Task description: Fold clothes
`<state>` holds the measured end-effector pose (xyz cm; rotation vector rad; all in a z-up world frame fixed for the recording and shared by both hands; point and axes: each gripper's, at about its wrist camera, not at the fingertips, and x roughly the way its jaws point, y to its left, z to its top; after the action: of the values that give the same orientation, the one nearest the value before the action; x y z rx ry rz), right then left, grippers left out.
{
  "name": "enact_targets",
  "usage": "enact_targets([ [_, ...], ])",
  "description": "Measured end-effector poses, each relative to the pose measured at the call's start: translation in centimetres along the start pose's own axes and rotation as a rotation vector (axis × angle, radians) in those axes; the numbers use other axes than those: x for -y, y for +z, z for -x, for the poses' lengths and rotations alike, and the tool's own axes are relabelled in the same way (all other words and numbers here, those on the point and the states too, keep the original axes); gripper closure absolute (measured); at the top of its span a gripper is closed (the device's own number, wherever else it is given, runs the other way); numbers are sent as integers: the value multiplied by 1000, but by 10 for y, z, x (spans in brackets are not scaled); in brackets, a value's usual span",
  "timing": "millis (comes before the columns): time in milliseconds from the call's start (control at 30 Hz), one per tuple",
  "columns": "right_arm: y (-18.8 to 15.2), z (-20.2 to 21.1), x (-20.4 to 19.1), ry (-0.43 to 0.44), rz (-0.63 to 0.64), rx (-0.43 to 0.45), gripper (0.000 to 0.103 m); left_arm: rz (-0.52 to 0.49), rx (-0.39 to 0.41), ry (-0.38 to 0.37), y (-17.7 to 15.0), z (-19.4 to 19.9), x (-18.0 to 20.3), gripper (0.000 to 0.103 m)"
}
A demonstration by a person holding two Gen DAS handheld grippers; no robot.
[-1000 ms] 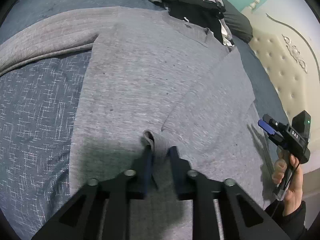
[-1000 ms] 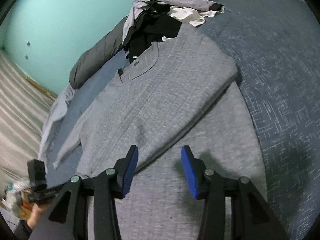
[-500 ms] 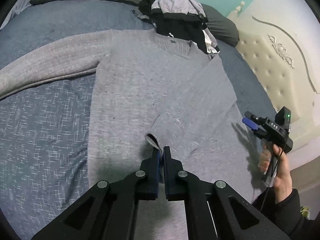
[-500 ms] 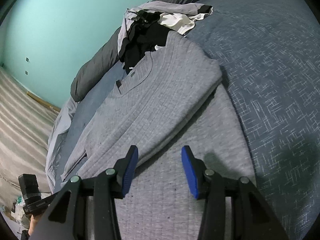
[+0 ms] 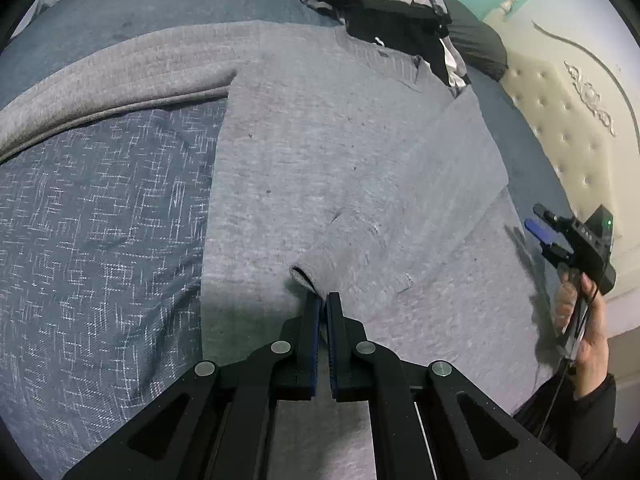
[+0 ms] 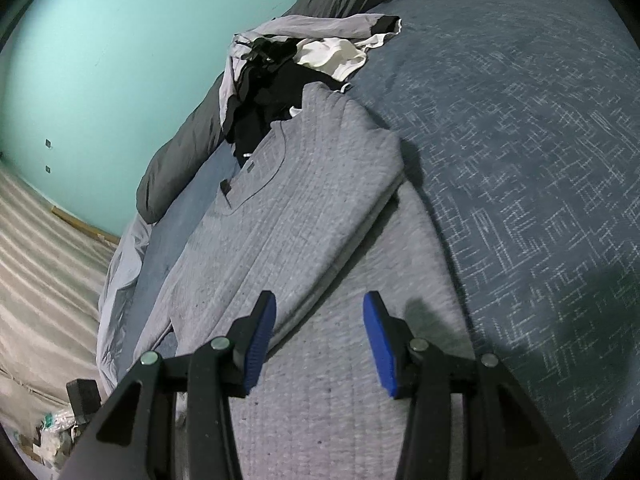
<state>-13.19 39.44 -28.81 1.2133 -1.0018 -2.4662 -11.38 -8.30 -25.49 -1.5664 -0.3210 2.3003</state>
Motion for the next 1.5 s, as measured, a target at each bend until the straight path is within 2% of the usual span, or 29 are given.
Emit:
enact_targets([
  [233, -2, 0, 1, -7, -3, -4, 56, 68, 19, 31, -1, 9, -17, 98],
  [300, -2, 1, 3, -10, -7, -1, 56, 67, 37, 36, 0, 16, -19, 90],
  [367, -1, 2, 4, -12, -13, 3, 56, 58, 52, 31, 4, 21, -17, 68],
  [433, -1, 1, 4, -11, -14, 4, 56, 48, 60, 21, 9, 21, -13, 63],
  [667, -3, -3, 2, -13, -1, -12, 55, -2, 45, 0, 29, -5, 8, 63],
  [833, 2, 1, 10, -23, -16, 4, 55, -64, -41, 67, 21, -46, 13, 63],
  [1067, 11, 7, 20, -48, -33, 28, 51, -70, 70, 44, 32, -29, 23, 63],
  [1167, 16, 12, 19, -64, -18, 42, 51, -83, 112, 25, 41, -23, 33, 57],
  [1367, 31, 15, 6, -193, 127, 46, 51, -97, 99, -17, 47, -45, 44, 56],
  [1500, 37, -5, -5, -296, 315, -21, 51, -111, 85, -25, 45, -57, 44, 56],
])
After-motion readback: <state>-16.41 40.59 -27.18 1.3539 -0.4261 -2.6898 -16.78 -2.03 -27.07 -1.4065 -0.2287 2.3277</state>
